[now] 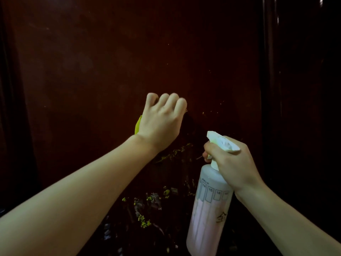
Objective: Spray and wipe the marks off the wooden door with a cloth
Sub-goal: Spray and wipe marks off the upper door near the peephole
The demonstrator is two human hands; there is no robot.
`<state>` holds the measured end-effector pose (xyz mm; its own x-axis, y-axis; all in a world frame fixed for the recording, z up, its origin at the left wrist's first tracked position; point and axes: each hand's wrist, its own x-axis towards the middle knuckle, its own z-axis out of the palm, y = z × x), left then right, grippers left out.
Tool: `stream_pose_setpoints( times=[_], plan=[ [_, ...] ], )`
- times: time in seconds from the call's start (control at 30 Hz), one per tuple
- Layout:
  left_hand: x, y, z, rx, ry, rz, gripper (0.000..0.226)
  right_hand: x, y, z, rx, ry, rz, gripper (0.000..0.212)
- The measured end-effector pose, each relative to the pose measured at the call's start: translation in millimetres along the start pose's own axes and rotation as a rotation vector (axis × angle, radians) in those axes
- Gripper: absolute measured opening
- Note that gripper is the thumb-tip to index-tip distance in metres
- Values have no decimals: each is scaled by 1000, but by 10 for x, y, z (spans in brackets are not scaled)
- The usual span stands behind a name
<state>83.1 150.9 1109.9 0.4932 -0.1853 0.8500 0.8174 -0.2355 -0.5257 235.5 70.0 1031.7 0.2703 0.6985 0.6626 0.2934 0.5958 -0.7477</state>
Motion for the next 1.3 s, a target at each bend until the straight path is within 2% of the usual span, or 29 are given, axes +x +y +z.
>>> stream_pose_setpoints(
  times=[0.13,0.2,0.27,0.37,0.47,0.53,0.6,0.73,0.8,0.93,1.03,1.13,1.3],
  plan=[
    [370,72,92,33,-7,-179,7,61,32,-89,-39,41,-23,24],
    [485,133,109,35,0,-196,10,64,70,-136,-27,52,-20,25],
    [432,224,111,23,-1,-109,14,52,94,-175,-4,61,-6,28],
    [76,413,61,-45,-39,110,17,30,126,-236,43,99,15,38],
    [-53,359,6,-82,-74,237,17,45,128,-269,39,90,25,34],
    [120,188,25,-58,-73,167,12,77,109,-299,9,77,9,30],
    [379,44,66,-33,-44,9,6,119,77,-340,-10,82,-16,28],
    [683,88,163,-33,-10,-180,11,191,13,-407,50,78,4,24],
    [657,216,193,-37,4,-157,11,200,-24,-422,76,57,11,24],
    [297,502,178,-110,-44,60,4,204,-92,-464,48,24,-31,24],
    [82,520,154,-132,-94,141,4,208,-94,-509,56,22,-8,21],
    [195,384,154,-109,-82,109,4,193,-75,-547,80,23,32,16],
    [753,327,239,-84,3,-87,8,144,-54,-606,30,12,13,22]
  ],
)
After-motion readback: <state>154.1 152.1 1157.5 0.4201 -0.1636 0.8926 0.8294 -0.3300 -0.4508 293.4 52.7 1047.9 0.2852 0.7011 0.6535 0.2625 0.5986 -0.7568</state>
